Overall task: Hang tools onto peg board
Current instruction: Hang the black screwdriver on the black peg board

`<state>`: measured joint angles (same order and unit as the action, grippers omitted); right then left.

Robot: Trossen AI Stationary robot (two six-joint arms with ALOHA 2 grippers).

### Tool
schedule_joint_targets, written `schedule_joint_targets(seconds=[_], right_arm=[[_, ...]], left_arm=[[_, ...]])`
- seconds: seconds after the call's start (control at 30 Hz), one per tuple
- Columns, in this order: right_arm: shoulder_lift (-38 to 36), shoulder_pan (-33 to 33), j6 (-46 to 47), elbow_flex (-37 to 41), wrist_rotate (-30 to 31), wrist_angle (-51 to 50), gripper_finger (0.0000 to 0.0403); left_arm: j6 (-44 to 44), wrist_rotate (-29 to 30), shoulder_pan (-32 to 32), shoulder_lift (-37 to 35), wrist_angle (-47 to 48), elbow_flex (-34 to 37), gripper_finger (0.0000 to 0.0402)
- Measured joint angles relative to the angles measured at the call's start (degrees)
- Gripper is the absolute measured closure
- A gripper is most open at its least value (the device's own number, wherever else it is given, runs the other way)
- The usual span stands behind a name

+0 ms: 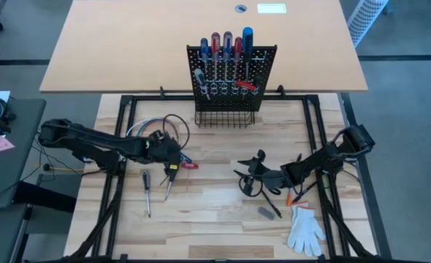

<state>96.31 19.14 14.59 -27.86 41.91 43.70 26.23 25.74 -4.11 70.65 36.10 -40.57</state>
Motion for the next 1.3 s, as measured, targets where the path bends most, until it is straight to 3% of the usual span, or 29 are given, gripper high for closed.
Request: schedule_joint_targets(seconds=[0.13, 0.47, 0.77, 0.93, 1.13, 1.3], right_arm=[[0.00, 0.00, 0.09, 0.01, 0.00, 0.02, 0.0204], [-0.02, -0.04, 0.06, 0.02, -0.02, -0.04, 0.0204], [-0.02, -0.07, -0.02, 0.04, -0.04, 0.02, 0.0204], [-0.02, -0.05, -0.04, 0.04, -0.07, 0.01, 0.0204], [-0.02, -0.04, -0.02, 0.04, -0.09, -0.15, 0.0204], [-0.02, -0.04, -0.02, 0.04, -0.09, -0.20, 0.0204]], left_arm=[[6.46, -6.09, -1.85, 0.03, -3.47, 3.51, 0.0176], [11.22, -6.02, -3.18, 1.13, -17.33, 8.86, 0.0175], [12.60, -7.71, -2.55, 3.71, -18.36, 11.32, 0.0186], [12.19, -10.69, -1.23, 3.63, -19.08, 11.27, 0.0216], [9.16, -12.19, 0.59, 3.59, -19.34, 11.25, 0.0292], [6.47, -12.97, 0.73, 2.90, -18.27, 10.03, 0.0297]])
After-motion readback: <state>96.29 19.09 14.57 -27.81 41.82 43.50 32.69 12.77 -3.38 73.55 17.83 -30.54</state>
